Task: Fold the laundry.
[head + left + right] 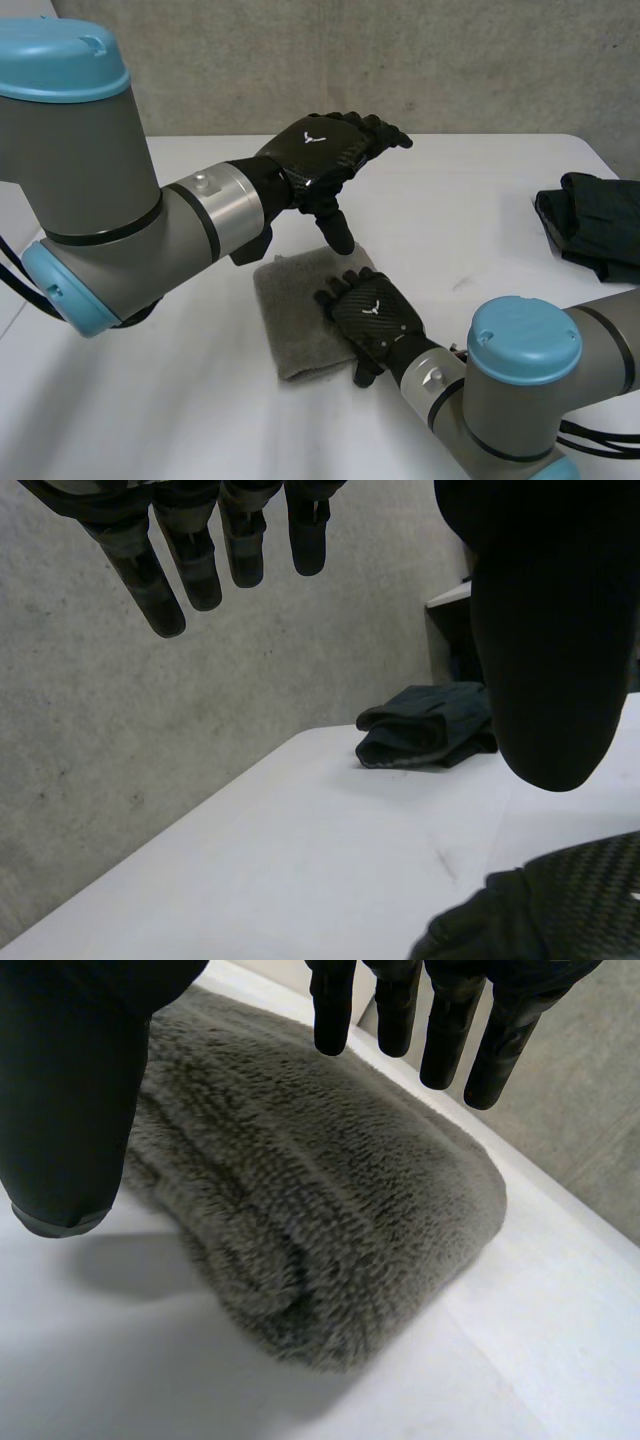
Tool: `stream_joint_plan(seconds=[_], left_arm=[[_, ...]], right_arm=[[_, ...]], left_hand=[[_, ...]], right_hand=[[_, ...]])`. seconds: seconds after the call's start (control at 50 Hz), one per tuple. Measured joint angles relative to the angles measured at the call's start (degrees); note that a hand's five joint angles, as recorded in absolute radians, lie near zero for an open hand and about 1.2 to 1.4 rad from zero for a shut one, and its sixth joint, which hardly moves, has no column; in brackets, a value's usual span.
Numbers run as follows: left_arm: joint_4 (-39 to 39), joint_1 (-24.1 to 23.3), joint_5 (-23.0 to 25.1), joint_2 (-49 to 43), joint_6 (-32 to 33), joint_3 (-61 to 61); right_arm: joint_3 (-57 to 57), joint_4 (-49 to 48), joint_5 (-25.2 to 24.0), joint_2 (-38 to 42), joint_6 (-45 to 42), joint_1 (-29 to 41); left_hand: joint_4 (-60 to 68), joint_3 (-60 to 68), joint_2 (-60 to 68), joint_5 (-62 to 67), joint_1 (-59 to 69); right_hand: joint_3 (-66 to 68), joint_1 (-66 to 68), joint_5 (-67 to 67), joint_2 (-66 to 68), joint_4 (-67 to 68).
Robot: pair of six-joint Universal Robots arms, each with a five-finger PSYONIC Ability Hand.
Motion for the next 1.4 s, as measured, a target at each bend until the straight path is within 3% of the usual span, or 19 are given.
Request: stream_joint_plan(seconds=[0.16, 0.28, 0.6, 0.66, 0.82, 1.12, 1.22, 1.4], left_arm=[[0.2, 0.1, -0.6, -0.1, -0.1, -0.4], [0.2, 0.1, -0.7, 0.2, -0.1, -0.5], [0.4, 0.3, -0.6, 0.4, -0.7, -1.5], [0.4, 0.5, -0.6, 0.4, -1.4, -1.5], [0.4, 0.8, -0.6, 0.5, -2.3, -1.7], [0.6, 0.9, -0.5, 0.4, -2.3, -2.6], [0.7, 1.0, -0.5, 0.1, -2.3, -2.6], [0.7, 1.0, -0.6, -0.4, -2.3, -2.9]], right_arm=[[-2.7, -2.2, 0.0, 3.3, -0.7, -0.2], [-5.6, -2.2, 0.1, 6.6, -1.6, -0.2], [-13.5, -1.6, 1.3, 11.0, -2.0, -0.2], [-14.9, -1.4, 1.2, 11.5, -2.0, -0.3], [-15.5, -0.9, 1.2, 11.5, -2.7, -1.1], [-11.4, 2.3, -0.7, 8.1, -9.7, -13.9], [-11.1, 2.4, -3.5, 6.6, -13.8, -22.4], [-15.2, 2.6, -7.4, 7.9, -19.8, -30.3]], left_hand=[[0.0, 0.0, 0.0, 0.0, 0.0], [0.0, 0.0, 0.0, 0.0, 0.0], [0.0, 0.0, 0.0, 0.0, 0.0], [0.0, 0.0, 0.0, 0.0, 0.0], [0.0, 0.0, 0.0, 0.0, 0.0], [0.0, 0.0, 0.0, 0.0, 0.0], [0.0, 0.0, 0.0, 0.0, 0.0], [0.0, 0.0, 0.0, 0.0, 0.0]], right_hand=[[4.8, 4.0, 3.4, 4.7, 3.6], [22.9, 18.4, 18.8, 23.1, 21.7], [34.3, 27.6, 27.8, 33.8, 33.4], [49.5, 39.4, 45.3, 52.0, 51.1], [51.1, 40.2, 47.2, 53.7, 53.7], [51.1, 40.2, 47.2, 53.7, 53.7], [51.1, 40.2, 47.2, 53.7, 53.9], [51.5, 40.2, 47.2, 53.7, 54.0]])
